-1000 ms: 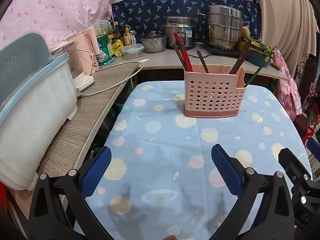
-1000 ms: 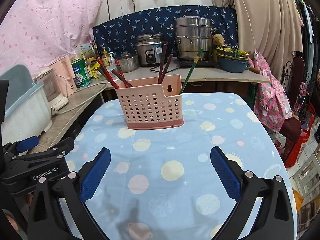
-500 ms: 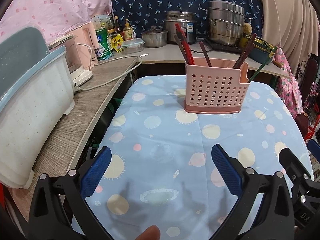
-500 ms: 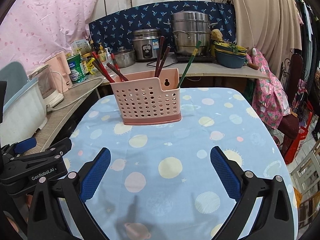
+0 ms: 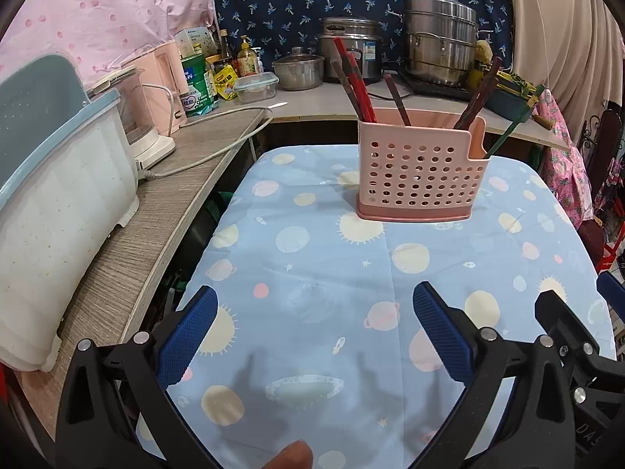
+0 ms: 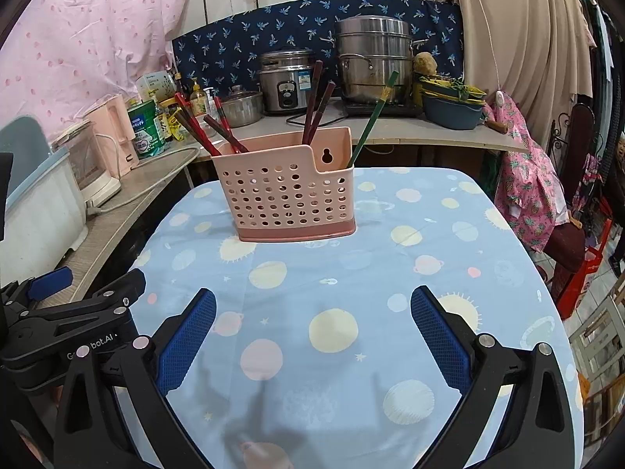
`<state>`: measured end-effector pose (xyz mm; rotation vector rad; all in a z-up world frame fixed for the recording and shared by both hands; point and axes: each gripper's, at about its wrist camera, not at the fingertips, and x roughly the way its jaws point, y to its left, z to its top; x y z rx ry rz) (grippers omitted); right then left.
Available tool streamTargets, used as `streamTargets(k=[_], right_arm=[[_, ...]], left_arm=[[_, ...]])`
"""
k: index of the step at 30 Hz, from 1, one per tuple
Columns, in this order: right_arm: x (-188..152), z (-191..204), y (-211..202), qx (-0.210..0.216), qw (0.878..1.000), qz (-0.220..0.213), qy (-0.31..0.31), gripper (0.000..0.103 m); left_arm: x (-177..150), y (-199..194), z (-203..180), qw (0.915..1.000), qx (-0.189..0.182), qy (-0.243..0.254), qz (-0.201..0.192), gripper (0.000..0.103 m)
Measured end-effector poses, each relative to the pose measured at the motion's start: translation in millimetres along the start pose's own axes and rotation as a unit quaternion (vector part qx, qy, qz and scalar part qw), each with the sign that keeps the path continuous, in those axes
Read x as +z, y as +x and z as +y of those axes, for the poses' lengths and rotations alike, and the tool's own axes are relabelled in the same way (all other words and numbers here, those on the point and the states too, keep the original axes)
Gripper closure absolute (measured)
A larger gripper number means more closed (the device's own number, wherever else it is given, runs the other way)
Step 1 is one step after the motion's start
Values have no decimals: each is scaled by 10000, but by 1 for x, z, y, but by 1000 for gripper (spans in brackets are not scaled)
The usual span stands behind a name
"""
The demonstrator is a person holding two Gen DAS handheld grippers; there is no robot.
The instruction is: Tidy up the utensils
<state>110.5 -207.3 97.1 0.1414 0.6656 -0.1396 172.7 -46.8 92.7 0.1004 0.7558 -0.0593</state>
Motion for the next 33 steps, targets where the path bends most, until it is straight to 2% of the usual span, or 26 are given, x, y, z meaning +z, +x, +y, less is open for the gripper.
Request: streamTargets(k=[20, 33], right_arm=[[8, -1, 28, 0, 9999, 129, 31, 7], [28, -8, 55, -35, 9999, 109, 74, 7]], left_arm=[[13, 22, -5, 10000, 34, 59, 7, 7], [33, 42, -14, 9999, 30, 103, -72, 7]])
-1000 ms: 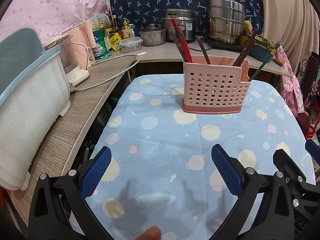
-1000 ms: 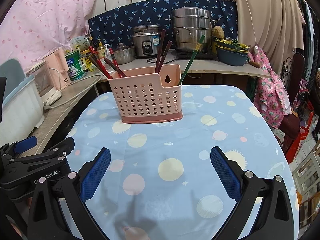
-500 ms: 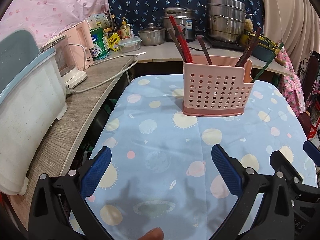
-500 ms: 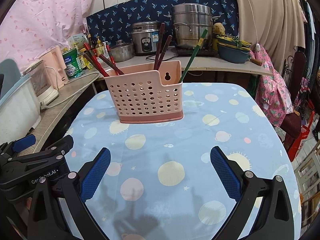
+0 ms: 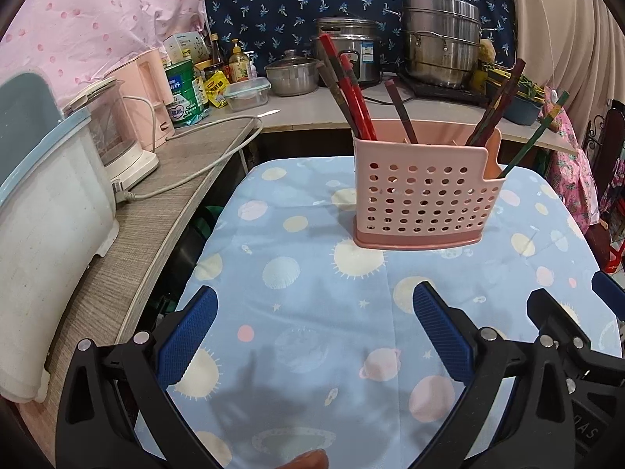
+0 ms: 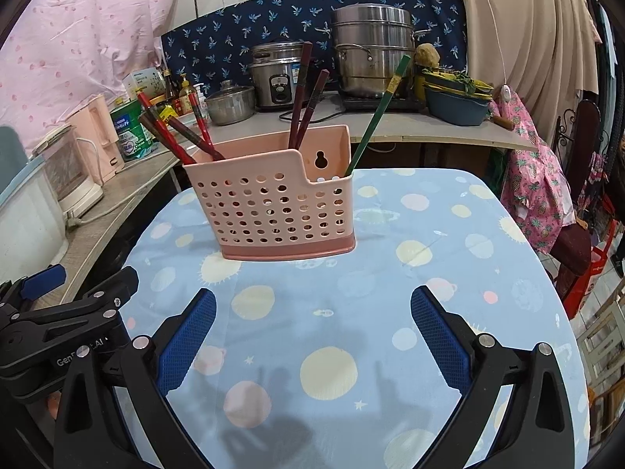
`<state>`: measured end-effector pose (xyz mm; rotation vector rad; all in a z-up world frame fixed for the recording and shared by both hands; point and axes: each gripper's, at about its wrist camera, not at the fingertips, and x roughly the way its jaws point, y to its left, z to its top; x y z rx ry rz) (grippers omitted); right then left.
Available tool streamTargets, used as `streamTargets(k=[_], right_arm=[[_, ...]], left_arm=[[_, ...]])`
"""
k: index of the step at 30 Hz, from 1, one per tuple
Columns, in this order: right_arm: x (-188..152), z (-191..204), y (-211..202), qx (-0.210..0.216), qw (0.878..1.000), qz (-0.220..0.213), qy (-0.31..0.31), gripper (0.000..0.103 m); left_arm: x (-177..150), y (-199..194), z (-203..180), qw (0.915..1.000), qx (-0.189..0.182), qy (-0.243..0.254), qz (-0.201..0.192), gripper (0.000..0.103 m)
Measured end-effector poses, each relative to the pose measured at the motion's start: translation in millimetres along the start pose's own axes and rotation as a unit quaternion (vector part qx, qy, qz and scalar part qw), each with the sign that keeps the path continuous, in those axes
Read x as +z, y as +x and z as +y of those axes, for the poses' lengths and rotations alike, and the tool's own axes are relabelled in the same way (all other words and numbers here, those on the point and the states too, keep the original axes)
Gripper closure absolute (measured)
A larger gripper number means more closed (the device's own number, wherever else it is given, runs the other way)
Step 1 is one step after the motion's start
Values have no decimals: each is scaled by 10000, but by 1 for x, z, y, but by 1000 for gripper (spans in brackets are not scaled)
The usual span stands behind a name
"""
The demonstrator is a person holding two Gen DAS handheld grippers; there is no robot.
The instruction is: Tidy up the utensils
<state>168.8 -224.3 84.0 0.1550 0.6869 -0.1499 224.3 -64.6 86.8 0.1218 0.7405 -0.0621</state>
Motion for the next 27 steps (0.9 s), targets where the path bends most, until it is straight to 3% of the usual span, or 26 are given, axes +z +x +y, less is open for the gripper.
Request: streamTargets(k=[27], right_arm=[[10, -8, 25, -113, 9999, 59, 2, 7]], left_arm=[[9, 24, -11, 10000, -51, 64, -50, 8]])
